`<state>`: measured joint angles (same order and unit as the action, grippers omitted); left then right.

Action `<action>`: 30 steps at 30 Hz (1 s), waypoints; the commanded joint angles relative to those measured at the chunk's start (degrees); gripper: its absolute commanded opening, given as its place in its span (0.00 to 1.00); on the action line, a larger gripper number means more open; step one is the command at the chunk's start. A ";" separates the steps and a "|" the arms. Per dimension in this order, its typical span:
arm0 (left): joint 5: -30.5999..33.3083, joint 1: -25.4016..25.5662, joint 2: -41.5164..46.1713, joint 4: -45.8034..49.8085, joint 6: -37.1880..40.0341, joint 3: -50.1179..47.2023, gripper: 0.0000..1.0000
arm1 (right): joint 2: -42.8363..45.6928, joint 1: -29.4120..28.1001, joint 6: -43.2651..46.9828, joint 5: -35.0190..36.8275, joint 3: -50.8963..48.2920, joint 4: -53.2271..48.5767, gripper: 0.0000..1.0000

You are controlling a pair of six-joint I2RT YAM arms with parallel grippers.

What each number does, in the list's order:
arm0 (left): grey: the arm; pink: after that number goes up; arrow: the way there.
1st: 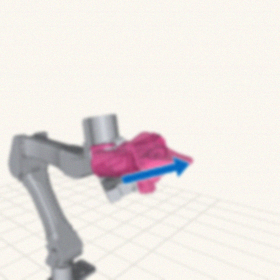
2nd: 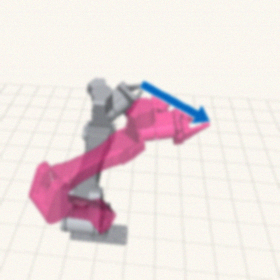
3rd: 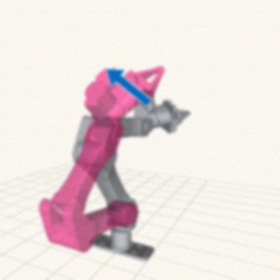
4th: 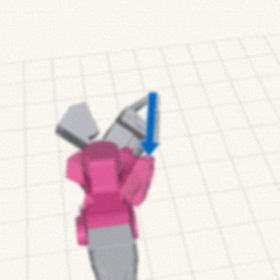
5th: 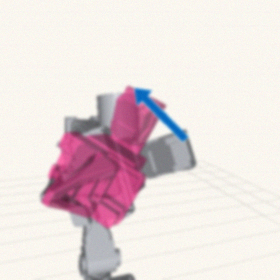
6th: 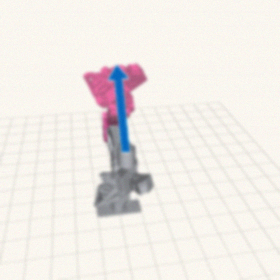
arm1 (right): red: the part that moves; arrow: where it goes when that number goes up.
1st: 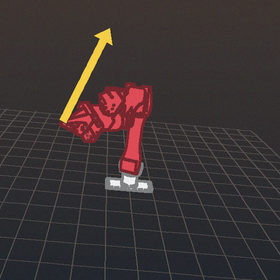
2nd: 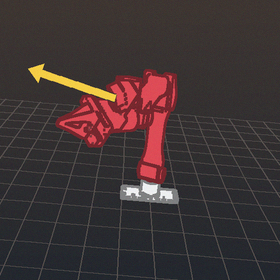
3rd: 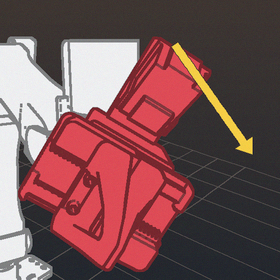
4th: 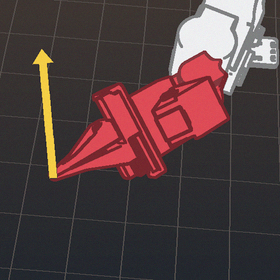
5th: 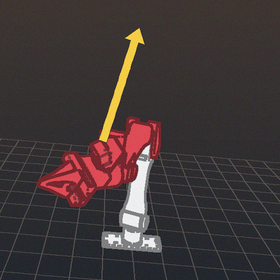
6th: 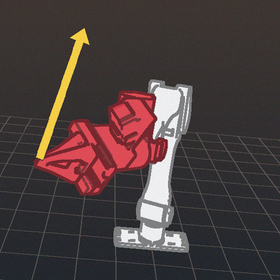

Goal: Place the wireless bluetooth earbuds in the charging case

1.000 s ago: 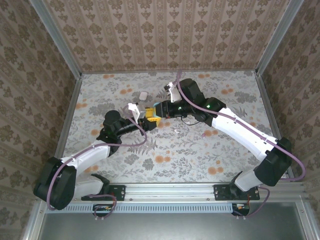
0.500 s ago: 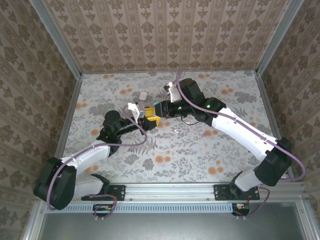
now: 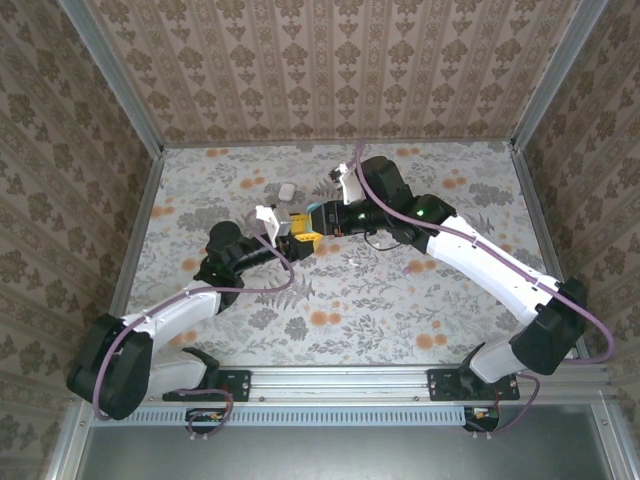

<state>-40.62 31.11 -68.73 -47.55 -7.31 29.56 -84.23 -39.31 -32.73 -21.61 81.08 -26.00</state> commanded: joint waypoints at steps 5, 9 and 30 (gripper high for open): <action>0.36 0.16 1.59 -5.54 -0.70 1.37 0.37 | 3.01 -0.15 0.41 2.00 1.14 -2.22 0.35; 0.04 0.15 1.27 -5.48 -0.63 1.51 0.37 | 4.07 -0.15 -0.15 1.48 1.10 -0.75 0.36; -2.07 0.18 0.57 -5.30 -0.36 2.19 0.37 | 9.11 1.93 -0.24 11.05 -1.64 -2.68 0.34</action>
<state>-40.77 31.11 -68.73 -50.61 -7.31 29.56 -75.94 -38.15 -33.12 -15.90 80.03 -25.93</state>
